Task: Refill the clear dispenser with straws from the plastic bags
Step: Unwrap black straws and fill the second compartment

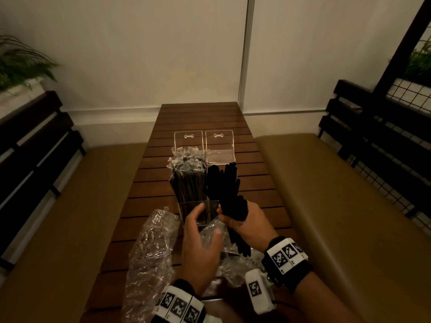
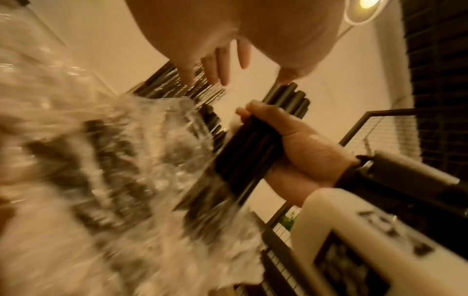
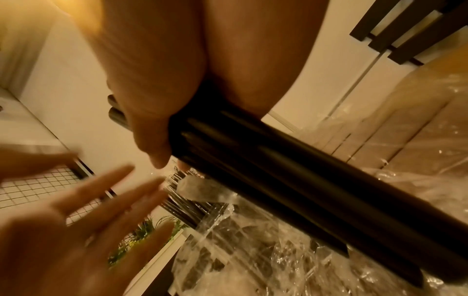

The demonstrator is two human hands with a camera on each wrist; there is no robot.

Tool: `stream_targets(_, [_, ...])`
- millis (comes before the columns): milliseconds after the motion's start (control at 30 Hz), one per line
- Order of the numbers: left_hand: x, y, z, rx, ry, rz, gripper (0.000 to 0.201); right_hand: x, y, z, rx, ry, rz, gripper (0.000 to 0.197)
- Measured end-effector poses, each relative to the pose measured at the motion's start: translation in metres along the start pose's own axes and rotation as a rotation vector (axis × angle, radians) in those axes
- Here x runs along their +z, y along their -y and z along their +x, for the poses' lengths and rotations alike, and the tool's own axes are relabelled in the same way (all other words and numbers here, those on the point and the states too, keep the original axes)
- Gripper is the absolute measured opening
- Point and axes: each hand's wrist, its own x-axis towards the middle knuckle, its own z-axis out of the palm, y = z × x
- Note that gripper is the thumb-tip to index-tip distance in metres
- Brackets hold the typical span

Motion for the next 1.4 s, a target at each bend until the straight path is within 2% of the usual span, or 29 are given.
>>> stream_targets(33, [0.002, -0.01, 0.003, 0.029, 0.057, -0.035, 0.07, 0.0, 0.0, 0.0, -0.005, 0.023, -0.004, 0.015])
stream_targets(100, [0.006, -0.023, 0.013, 0.004, 0.175, -0.122, 0.083, 0.002, 0.002, 0.0, -0.03, 0.094, -0.025, 0.017])
stream_targets(133, [0.006, -0.023, 0.019, -0.018, 0.214, -0.148, 0.082, 0.004, 0.001, -0.001, -0.043, 0.128, -0.031, 0.018])
stream_targets(267, [0.007, -0.02, 0.033, -0.036, 0.228, -0.136, 0.057, 0.008, 0.0, -0.004, -0.033, 0.18, -0.014, 0.019])
stream_targets(533, [0.004, -0.01, 0.035, -0.043, 0.273, -0.267, 0.044, 0.007, -0.003, -0.009, -0.06, 0.24, -0.039, 0.032])
stream_targets(667, [0.001, -0.011, 0.036, -0.036, 0.25, -0.35, 0.028, 0.004, -0.009, -0.01, -0.021, 0.175, 0.003, 0.031])
stream_targets(767, [-0.001, -0.012, 0.036, -0.023, 0.258, -0.333, 0.02, 0.002, -0.017, -0.011, -0.011, 0.097, 0.02, 0.041])
stream_targets(933, [0.001, -0.008, 0.034, 0.012, 0.195, -0.252, 0.014, 0.005, -0.027, -0.009, 0.009, 0.034, 0.018, 0.025])
stream_targets(1067, [0.0, -0.003, 0.037, 0.027, 0.146, -0.171, 0.004, 0.006, -0.022, -0.009, -0.016, -0.074, 0.054, 0.009])
stream_targets(1267, [0.002, 0.001, 0.033, 0.04, 0.156, -0.065, 0.005, -0.009, 0.017, 0.004, -0.034, -0.286, 0.282, 0.004])
stream_targets(1400, [0.004, 0.006, 0.032, 0.036, 0.165, -0.06, 0.006, -0.026, 0.057, 0.027, -0.09, -0.346, 0.353, 0.006])
